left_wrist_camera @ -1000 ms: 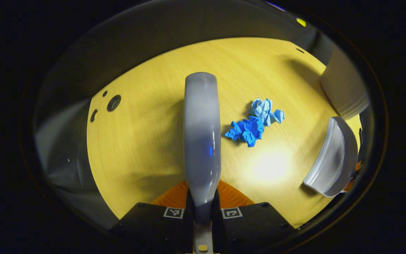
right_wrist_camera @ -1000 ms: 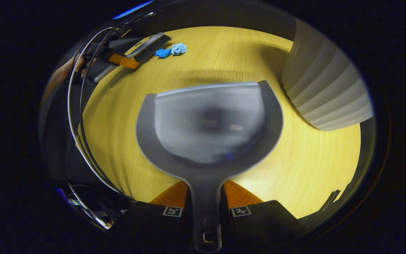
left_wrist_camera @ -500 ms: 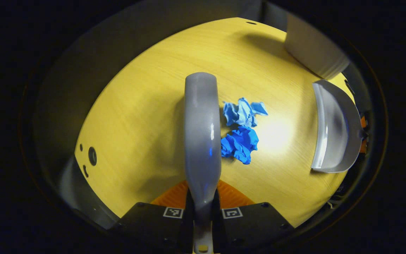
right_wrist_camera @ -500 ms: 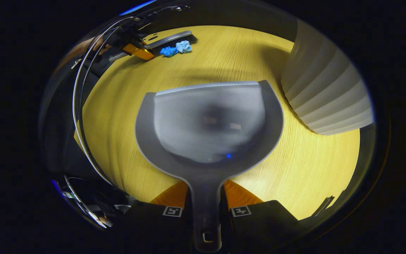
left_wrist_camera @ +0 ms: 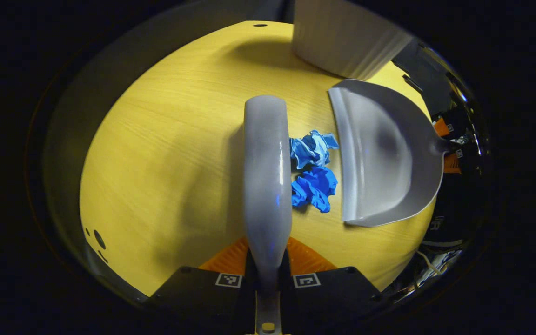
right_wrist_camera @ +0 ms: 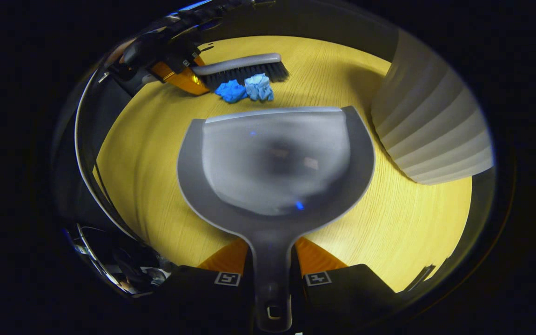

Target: Pick up the small broom and dustpan from the desktop, sweep the trash into the dustpan with the broom, and then empty the trash into the garbage bin.

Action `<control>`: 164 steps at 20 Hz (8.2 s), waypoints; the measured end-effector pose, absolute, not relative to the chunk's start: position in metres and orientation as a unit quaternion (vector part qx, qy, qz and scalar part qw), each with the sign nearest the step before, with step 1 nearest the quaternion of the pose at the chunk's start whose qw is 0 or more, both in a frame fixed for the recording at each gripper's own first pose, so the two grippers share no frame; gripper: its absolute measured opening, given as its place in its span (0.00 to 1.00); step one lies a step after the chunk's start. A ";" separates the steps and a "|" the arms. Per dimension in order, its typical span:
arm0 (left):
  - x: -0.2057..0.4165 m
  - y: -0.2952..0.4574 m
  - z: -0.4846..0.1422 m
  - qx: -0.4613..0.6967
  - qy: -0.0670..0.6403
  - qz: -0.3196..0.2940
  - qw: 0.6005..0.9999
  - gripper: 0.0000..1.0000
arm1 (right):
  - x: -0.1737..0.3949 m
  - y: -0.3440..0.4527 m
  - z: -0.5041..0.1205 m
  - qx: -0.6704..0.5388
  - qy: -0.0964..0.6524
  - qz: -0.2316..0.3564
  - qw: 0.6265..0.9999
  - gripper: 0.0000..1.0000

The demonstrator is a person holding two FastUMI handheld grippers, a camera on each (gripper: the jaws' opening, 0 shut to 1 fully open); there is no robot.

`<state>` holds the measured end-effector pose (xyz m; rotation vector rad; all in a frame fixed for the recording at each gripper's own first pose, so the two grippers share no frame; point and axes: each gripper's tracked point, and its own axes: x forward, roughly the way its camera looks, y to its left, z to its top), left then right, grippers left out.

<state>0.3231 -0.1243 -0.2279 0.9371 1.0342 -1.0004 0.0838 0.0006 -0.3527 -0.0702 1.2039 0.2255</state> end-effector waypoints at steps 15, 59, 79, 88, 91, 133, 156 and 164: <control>0.227 -0.145 -0.199 0.274 0.485 -0.445 0.701 0.26 | 0.089 0.009 -0.346 -0.002 0.540 0.082 0.837 0.35; 0.180 -0.048 -0.210 0.067 0.481 -0.297 0.822 0.26 | 0.136 -0.238 -0.040 -0.122 0.396 -0.069 0.908 0.35; 0.190 -0.068 -0.169 -0.055 0.466 -0.148 0.871 0.26 | 0.300 -0.248 -0.063 -0.557 0.247 0.031 0.792 0.35; 0.194 -0.079 -0.166 -0.052 0.448 -0.201 0.869 0.26 | 0.253 -0.277 -0.050 -0.714 0.209 0.016 0.668 0.35; 0.194 -0.076 -0.167 -0.051 0.450 -0.204 0.868 0.29 | 0.264 -0.266 -0.046 -0.705 0.214 0.001 0.676 0.35; 0.200 -0.039 -0.164 -0.046 0.424 -0.088 0.900 0.26 | 0.258 -0.220 -0.072 0.081 0.378 0.160 0.908 0.35; 0.292 -0.029 -0.189 0.064 0.462 -0.060 0.882 0.27 | 0.311 -0.232 -0.263 0.074 0.478 0.026 0.875 0.36; 0.302 -0.032 -0.193 0.089 0.473 -0.062 0.874 0.31 | 0.310 -0.226 -0.267 0.101 0.488 0.016 0.867 0.48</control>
